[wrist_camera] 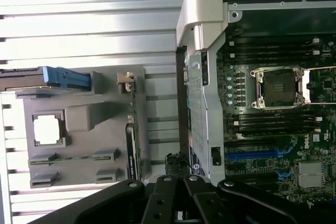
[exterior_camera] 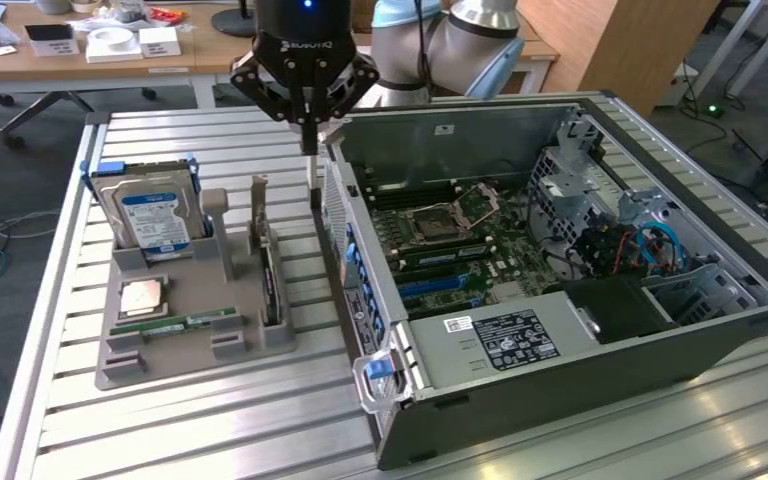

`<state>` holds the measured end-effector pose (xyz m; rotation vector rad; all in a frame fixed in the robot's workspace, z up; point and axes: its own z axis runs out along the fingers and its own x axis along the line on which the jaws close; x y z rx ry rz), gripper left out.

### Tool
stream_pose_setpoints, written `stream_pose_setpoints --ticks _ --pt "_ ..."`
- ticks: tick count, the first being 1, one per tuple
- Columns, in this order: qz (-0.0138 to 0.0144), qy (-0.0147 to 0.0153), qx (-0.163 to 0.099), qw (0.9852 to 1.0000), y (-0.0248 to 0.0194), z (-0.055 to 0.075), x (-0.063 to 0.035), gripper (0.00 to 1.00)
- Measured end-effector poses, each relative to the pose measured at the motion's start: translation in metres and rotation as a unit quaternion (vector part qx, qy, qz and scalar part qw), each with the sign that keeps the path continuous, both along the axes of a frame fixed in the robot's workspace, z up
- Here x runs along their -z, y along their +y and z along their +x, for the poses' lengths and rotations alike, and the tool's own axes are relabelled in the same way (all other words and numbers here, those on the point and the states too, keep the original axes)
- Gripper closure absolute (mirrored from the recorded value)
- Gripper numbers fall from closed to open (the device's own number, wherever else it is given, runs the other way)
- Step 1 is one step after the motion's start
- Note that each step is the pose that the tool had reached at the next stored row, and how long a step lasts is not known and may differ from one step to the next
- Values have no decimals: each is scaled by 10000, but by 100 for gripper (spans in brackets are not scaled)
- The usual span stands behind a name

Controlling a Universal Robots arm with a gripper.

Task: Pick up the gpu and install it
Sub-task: 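Reach for the gpu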

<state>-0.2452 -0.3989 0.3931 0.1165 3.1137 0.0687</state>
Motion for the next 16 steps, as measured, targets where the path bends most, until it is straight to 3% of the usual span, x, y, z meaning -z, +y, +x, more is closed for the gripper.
stream_pose_setpoints --ticks 16 --pt "0 0 0 10000 0 -250 2 89"
